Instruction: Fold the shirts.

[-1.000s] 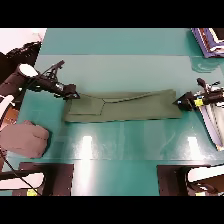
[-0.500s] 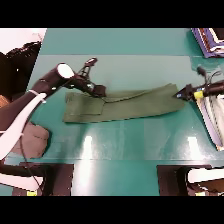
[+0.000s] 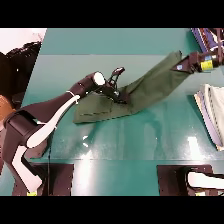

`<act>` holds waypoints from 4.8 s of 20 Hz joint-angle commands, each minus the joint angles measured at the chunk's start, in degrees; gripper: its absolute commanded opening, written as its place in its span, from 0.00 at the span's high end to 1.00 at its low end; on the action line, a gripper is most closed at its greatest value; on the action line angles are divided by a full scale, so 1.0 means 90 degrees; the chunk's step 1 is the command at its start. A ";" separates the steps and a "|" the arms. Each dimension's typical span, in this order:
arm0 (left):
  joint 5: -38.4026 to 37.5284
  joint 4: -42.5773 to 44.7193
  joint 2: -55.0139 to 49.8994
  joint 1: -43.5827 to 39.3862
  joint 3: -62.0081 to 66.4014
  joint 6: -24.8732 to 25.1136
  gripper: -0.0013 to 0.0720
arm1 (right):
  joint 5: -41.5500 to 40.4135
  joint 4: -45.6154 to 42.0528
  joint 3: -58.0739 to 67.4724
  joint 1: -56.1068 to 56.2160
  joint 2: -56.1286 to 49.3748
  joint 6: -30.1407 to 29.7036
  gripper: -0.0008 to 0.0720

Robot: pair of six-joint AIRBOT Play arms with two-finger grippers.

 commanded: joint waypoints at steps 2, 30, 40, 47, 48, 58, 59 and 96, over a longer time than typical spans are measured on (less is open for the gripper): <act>0.0423 -0.0199 -0.0219 -0.0141 0.0090 -0.0078 0.95 | 0.0036 -0.0007 0.1010 0.1018 -0.0291 0.0284 0.97; -0.1251 0.1800 0.3886 0.4078 0.0083 -0.0165 0.95 | -0.0850 -0.1984 0.1710 0.4330 -0.2446 -0.0437 0.27; -0.1418 0.1770 0.3883 0.4073 0.0083 -0.0165 0.95 | -0.1423 -0.0221 -0.1258 0.1506 -0.2110 0.0197 0.14; -0.1418 0.1749 0.3883 0.4073 0.0083 0.0019 0.95 | -0.1953 0.1326 -0.1290 0.2232 -0.3213 -0.0027 0.18; -0.1421 0.1746 0.3883 0.4073 0.0083 0.0024 0.95 | -0.2130 0.1341 -0.1287 0.2392 -0.3249 -0.0027 0.19; -0.1520 0.1598 0.3883 0.4073 0.0083 0.0022 0.95 | -0.2586 0.1270 -0.0253 0.3325 -0.3252 -0.0622 0.97; -0.1632 0.1537 0.3883 0.4065 0.0083 0.0022 0.95 | -0.2613 0.1265 -0.0075 0.3257 -0.3177 -0.0619 0.97; -0.1093 0.1515 0.3883 0.1348 0.0083 0.0148 0.95 | -0.0454 -0.0291 0.2293 -0.4843 -0.0308 -0.0330 0.97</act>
